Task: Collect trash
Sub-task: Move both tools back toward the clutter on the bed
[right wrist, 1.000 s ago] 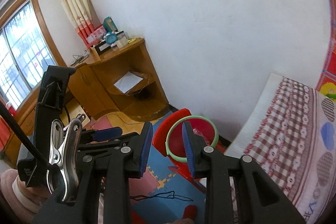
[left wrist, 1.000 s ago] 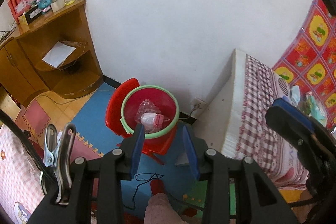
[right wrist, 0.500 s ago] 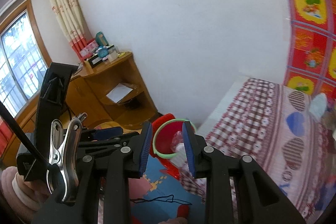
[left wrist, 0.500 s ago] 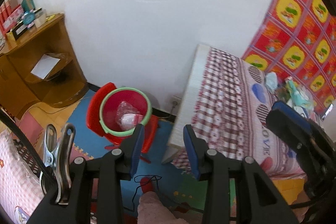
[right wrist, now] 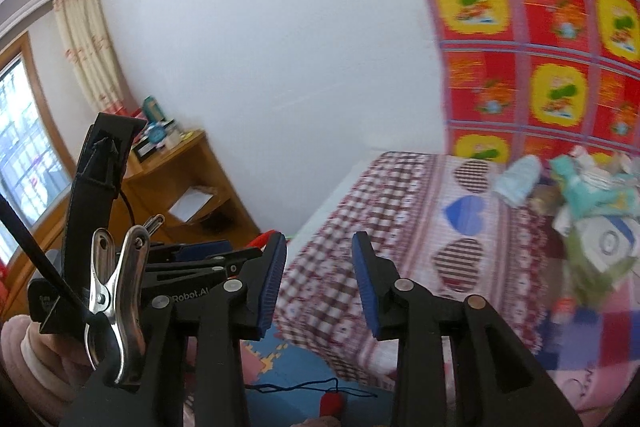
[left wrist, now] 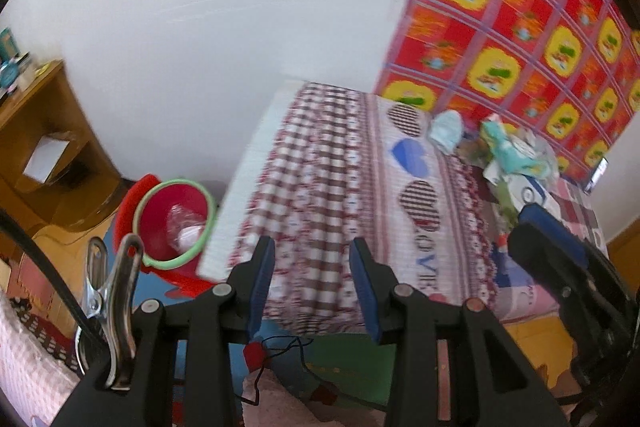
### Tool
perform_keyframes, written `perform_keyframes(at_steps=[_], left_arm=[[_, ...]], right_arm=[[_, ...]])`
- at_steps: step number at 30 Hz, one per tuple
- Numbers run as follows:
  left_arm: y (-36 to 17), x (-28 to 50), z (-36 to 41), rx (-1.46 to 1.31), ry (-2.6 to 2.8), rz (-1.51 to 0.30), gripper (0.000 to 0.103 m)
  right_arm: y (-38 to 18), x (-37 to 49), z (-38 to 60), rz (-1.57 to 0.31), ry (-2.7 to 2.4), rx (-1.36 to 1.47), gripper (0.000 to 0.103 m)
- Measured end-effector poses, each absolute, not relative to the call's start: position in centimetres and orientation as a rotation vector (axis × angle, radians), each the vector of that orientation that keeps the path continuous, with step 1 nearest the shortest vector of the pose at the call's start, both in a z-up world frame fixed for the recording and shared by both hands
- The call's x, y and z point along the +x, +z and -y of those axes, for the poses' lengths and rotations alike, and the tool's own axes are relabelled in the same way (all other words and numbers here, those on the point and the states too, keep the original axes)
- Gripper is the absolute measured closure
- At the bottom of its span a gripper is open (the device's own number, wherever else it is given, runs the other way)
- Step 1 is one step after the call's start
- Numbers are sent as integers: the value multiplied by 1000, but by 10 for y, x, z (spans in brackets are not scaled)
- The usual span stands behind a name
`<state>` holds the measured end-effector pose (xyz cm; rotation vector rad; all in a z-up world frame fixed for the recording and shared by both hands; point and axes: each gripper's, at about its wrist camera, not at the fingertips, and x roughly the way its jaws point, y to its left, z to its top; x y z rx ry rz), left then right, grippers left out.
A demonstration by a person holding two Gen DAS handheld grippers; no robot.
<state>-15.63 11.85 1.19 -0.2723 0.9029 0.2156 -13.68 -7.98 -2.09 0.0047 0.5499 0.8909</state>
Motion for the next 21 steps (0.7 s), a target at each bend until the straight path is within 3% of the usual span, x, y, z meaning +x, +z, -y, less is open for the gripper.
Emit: perform_keyframes(at_steps=[21], left_arm=[[19,-32,7,-124,-107,-940,62]], right_arm=[[-25,-70,229,-570,501,149,68]])
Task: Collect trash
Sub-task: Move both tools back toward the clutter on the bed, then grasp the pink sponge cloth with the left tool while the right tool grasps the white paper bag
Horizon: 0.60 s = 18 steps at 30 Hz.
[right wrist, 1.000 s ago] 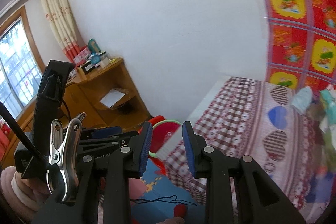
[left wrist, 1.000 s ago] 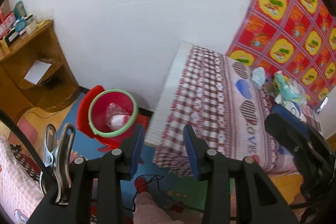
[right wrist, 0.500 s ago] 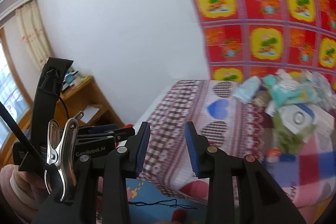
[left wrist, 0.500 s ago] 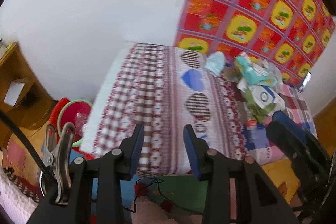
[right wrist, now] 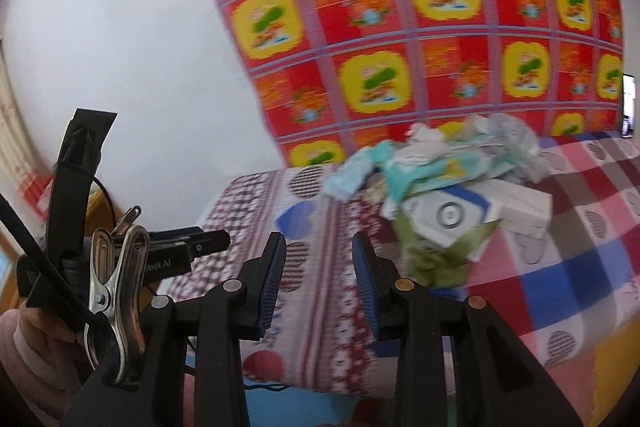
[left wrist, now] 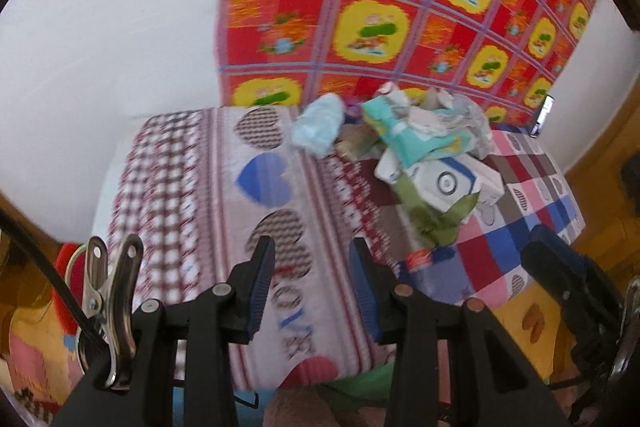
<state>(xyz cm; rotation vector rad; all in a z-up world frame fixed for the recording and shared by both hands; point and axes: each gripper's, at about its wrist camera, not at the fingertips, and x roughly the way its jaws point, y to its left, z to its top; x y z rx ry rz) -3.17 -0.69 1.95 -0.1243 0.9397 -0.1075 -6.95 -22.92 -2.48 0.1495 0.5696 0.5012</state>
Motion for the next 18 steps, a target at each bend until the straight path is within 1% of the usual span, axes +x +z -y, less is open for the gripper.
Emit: perform_keyframes(at_steps=[10,18], left_arm=[[24,37,57,-24,-255,-951,62],[24,73,103,16,-339,-963,62]], right_arm=[[-28,-38,271,-581,349,227,67],[-29,-15,302,-597,316,241,67]])
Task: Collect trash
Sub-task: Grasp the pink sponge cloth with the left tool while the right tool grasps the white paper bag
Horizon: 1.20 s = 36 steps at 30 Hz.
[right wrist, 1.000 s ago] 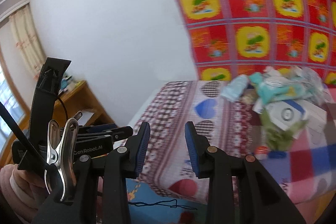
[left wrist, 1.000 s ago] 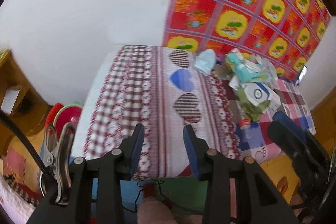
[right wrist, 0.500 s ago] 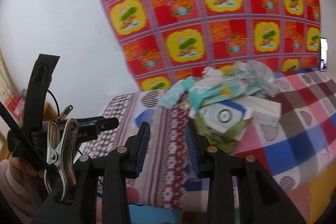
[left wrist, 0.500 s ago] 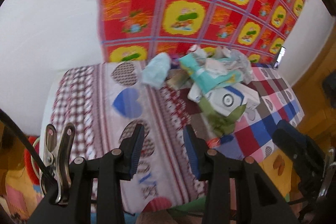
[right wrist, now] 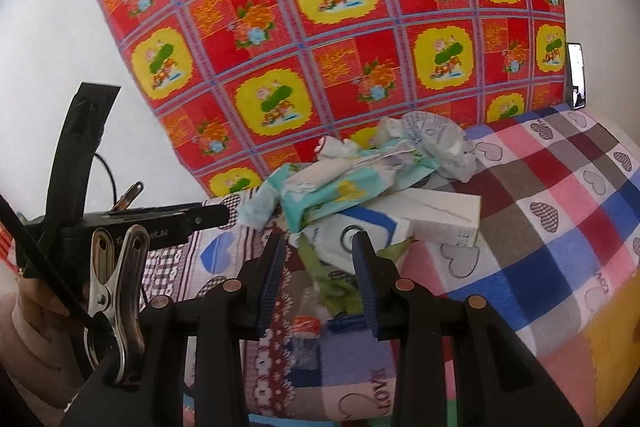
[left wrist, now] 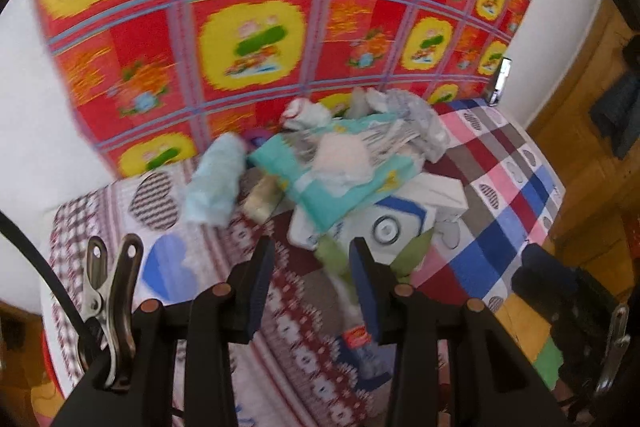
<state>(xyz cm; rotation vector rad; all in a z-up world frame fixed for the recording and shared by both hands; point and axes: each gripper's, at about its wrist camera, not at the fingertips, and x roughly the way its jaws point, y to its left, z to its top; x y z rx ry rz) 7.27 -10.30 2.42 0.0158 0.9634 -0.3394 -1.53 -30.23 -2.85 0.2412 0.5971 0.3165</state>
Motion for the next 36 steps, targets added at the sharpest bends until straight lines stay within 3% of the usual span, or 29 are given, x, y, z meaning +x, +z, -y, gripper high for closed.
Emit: perform_keyframes(at_steps=[8,25,36], left_arm=[[23,130,154,74,-350,-972,50],[-38,201,185,141,-198,-1147,49],[-54,209,183,111,-143,-1183,49]], right_arm=[[-32,17,343,-618,348,266,67],[-55,96,405,-690,453,266,67],[-61,157,416,-745,456,197,58]])
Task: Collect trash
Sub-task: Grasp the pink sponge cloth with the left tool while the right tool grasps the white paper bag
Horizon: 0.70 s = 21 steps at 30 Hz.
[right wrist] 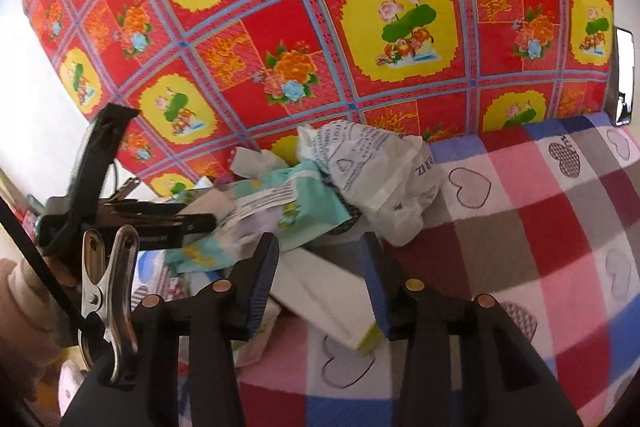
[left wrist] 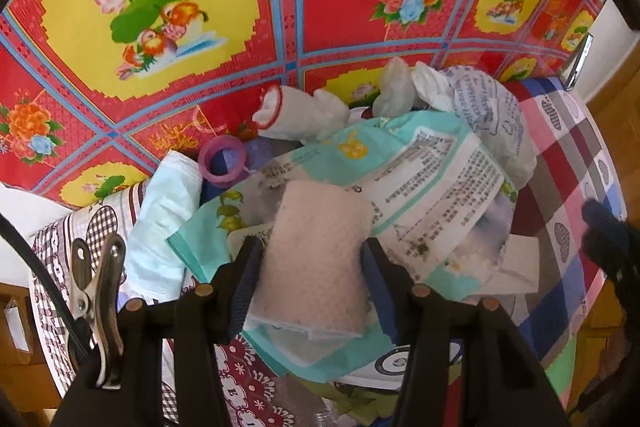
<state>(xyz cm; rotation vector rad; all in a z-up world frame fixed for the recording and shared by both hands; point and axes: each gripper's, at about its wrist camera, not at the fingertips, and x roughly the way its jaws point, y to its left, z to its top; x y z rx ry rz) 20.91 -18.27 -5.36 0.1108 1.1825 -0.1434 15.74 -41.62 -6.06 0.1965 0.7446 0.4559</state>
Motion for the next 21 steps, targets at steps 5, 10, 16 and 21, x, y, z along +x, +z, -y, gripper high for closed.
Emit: perform_keyframes(at_steps=[5,10,16,21], left_arm=[[-60,212,179,84,-133,-1184,49],[-63,212,177,77,-136,-1173,51],[-64,208,180,80,-128,-1160,53],[-65,206,180,77,-122,-1166,55]], right_arm=[[-68,186,416,-774,442,149,56],[-74,211,419,-775,423,138,52],[-86,238,419,-805,424,152,52],[-93,250,411,-822,445,142,52]])
